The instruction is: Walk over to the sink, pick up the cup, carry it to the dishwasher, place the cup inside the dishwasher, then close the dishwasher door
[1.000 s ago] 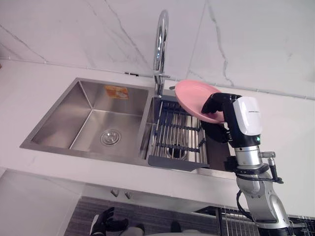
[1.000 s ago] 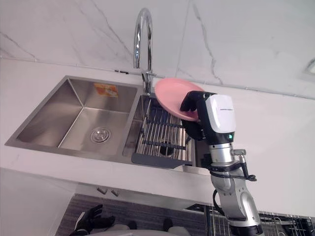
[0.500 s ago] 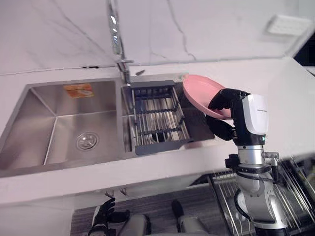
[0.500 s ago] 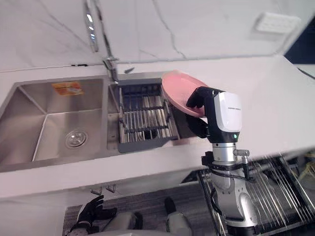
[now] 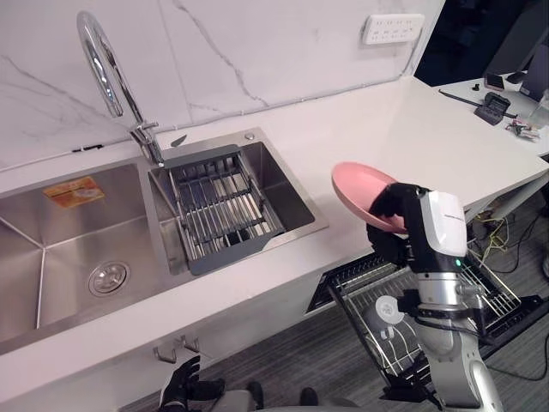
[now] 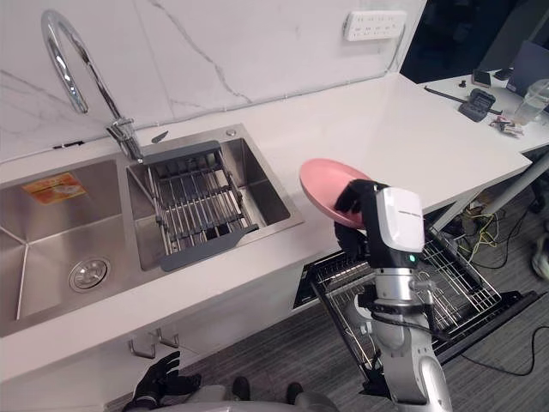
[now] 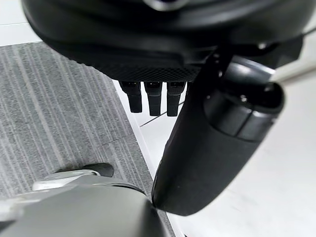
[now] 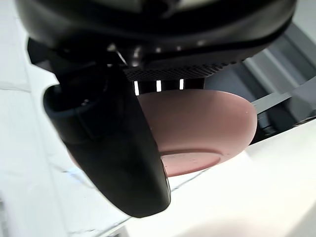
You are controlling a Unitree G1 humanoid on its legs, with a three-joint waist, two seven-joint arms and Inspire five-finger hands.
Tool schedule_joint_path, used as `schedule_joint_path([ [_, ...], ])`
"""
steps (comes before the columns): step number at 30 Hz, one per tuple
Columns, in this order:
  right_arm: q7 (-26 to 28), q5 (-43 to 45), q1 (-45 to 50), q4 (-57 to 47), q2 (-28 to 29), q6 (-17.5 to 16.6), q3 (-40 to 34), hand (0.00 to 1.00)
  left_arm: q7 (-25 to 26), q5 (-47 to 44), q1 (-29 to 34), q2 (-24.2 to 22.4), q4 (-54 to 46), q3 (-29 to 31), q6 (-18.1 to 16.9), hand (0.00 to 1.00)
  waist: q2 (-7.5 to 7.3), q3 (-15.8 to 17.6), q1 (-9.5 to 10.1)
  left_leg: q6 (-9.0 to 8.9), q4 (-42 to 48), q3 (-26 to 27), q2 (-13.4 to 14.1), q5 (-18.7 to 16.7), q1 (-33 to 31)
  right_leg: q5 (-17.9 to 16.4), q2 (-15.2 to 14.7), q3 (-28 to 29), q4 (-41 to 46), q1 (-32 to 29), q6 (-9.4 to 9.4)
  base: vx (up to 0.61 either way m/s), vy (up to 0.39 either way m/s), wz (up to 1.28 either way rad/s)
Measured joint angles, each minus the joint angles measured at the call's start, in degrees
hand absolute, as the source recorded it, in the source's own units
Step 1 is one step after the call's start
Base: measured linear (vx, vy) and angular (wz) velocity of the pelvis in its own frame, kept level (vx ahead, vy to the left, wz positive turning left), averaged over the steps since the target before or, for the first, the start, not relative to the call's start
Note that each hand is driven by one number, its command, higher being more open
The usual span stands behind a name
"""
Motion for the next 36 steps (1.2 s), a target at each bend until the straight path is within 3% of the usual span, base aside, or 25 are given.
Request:
schedule_joint_path([
  [8, -0.2, 0.9, 2.8, 7.6, 1.3, 0.2, -6.2, 0.3, 0.0, 0.0, 0.7, 0.0, 2.1, 0.0, -0.1, 0.9, 0.28, -0.9, -0.24, 0.36, -3.9, -0.8, -1.1, 0.7, 1.6, 0.1, -0.2, 1.5, -0.4, -0.6, 0.23, -0.01, 0.007, -0.08],
  [15, -3.0, 5.6, 2.1, 14.9, 1.3, 1.7, -14.0, 0.3, -0.1, 1.1, 0.7, -0.3, 1.8, -1.2, -0.4, 0.9, 1.76, -1.1, -0.59, 0.94, -3.7, -1.2, -1.8, 1.2, 0.1, -0.1, -0.7, 1.5, -0.1, -2.1, 0.53, 0.04, 0.011, 0.0],
  [22, -3.7, 9.8, 0.5, 15.3, 1.6, 4.5, -15.4, 0.3, 0.0, 1.0, -0.5, -1.3, -1.0, -1.2, -0.6, 0.9, 3.33, 3.1, -0.3, 1.09, -0.9, -0.2, -2.2, 1.0, -4.2, -3.5, -1.4, 2.0, 8.5, -9.2, 0.41, -0.04, -0.011, -0.03],
  [31, -5.3, 12.6, -2.5, 14.7, 2.5, 5.5, -15.3, 0.3, 1.3, -0.3, -3.3, -2.3, -3.1, -1.7, -1.1, 0.9, 5.83, 8.2, 0.25, 0.75, 7.3, 5.2, -0.1, -3.1, -10.6, -5.3, -0.3, 5.3, 15.0, -16.1, 0.39, -0.03, -0.019, -0.2],
  [36, -6.1, 14.4, -5.6, 15.5, 2.1, 6.1, -15.4, 0.3, 1.4, -1.5, -5.8, -1.9, -3.7, -1.8, -1.3, 0.9, 6.11, 12.2, 0.01, 0.83, 9.3, 6.2, 0.0, -3.6, -12.7, -5.8, -0.2, 6.3, 17.4, -18.9, 0.6, -0.01, 0.004, -0.09],
])
